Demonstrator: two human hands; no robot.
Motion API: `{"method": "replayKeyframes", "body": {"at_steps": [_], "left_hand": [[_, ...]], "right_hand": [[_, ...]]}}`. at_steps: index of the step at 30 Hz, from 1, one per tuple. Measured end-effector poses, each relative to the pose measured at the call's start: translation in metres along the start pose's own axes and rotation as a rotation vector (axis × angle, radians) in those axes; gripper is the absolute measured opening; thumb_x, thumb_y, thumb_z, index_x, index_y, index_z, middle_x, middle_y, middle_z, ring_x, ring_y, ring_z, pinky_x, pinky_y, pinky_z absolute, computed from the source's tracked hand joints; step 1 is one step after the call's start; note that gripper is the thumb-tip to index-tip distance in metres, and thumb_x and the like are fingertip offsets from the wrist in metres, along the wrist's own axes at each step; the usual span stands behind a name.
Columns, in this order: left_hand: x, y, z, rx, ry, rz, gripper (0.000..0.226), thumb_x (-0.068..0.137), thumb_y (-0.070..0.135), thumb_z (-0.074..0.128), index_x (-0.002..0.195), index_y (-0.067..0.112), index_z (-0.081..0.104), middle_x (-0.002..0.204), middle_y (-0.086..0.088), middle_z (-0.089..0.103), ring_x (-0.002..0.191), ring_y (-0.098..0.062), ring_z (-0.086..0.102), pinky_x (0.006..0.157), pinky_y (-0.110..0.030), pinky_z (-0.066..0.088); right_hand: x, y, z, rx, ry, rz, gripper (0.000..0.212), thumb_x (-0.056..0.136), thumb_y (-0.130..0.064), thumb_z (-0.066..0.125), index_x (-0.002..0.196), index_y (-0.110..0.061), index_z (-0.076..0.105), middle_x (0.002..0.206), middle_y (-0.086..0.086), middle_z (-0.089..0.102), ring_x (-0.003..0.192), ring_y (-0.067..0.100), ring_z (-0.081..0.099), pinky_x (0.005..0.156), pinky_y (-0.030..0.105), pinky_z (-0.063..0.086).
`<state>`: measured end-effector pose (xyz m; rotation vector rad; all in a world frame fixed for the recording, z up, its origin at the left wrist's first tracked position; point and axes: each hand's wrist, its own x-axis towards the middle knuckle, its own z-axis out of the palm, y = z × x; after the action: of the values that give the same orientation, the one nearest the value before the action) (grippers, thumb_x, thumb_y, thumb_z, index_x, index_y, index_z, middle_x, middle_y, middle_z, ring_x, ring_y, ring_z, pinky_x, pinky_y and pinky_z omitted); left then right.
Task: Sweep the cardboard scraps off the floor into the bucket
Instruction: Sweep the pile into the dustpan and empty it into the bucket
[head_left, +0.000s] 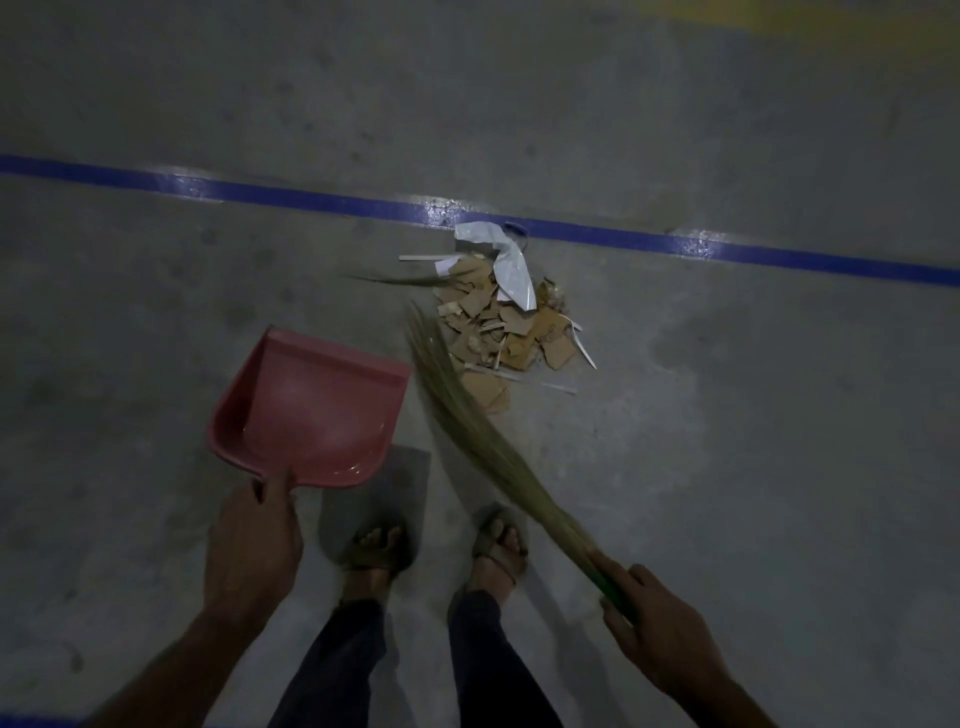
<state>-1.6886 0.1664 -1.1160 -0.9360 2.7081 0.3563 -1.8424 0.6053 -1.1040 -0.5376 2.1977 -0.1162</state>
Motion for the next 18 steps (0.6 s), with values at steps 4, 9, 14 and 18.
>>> {"method": "replayKeyframes", "body": {"at_steps": [4, 9, 14, 18], "left_hand": [[0.009, -0.005, -0.004, 0.045, -0.021, -0.059, 0.032, 0.096, 0.014, 0.043, 0.126, 0.008, 0.051, 0.080, -0.014, 0.046, 0.067, -0.034, 0.045, 0.056, -0.044, 0.034], [0.025, -0.011, -0.006, 0.061, -0.040, -0.030, 0.031, 0.094, 0.009, 0.052, 0.125, 0.009, 0.052, 0.083, -0.013, 0.046, 0.070, -0.033, 0.044, 0.056, -0.044, 0.036], [0.064, -0.017, -0.001, 0.050, -0.130, 0.046, 0.030, 0.093, 0.010, 0.055, 0.123, 0.011, 0.054, 0.081, -0.012, 0.048, 0.068, -0.034, 0.046, 0.056, -0.043, 0.036], [0.098, -0.017, 0.002, 0.116, -0.174, 0.164, 0.037, 0.092, 0.020, 0.044, 0.127, 0.017, 0.057, 0.093, -0.013, 0.058, 0.072, -0.037, 0.055, 0.058, -0.040, 0.037]], "right_hand": [[0.051, -0.044, -0.002, 0.057, 0.031, -0.039, 0.057, 0.099, -0.045, 0.041, 0.152, -0.048, 0.019, 0.099, -0.008, 0.042, 0.073, 0.009, 0.049, 0.055, 0.020, 0.039], [0.095, -0.084, -0.004, 0.172, -0.010, 0.067, 0.067, 0.093, -0.070, 0.026, 0.153, -0.041, 0.020, 0.101, -0.002, 0.046, 0.083, 0.015, 0.048, 0.068, 0.030, 0.040], [0.057, -0.072, -0.009, 0.314, 0.124, 0.040, 0.062, 0.098, -0.047, 0.048, 0.151, -0.055, 0.016, 0.105, -0.008, 0.054, 0.089, 0.006, 0.055, 0.072, 0.025, 0.050], [0.045, -0.067, -0.029, 0.215, 0.199, 0.164, 0.070, 0.098, -0.038, 0.055, 0.151, -0.055, 0.012, 0.090, -0.016, 0.039, 0.068, -0.001, 0.048, 0.046, 0.013, 0.035]]}}
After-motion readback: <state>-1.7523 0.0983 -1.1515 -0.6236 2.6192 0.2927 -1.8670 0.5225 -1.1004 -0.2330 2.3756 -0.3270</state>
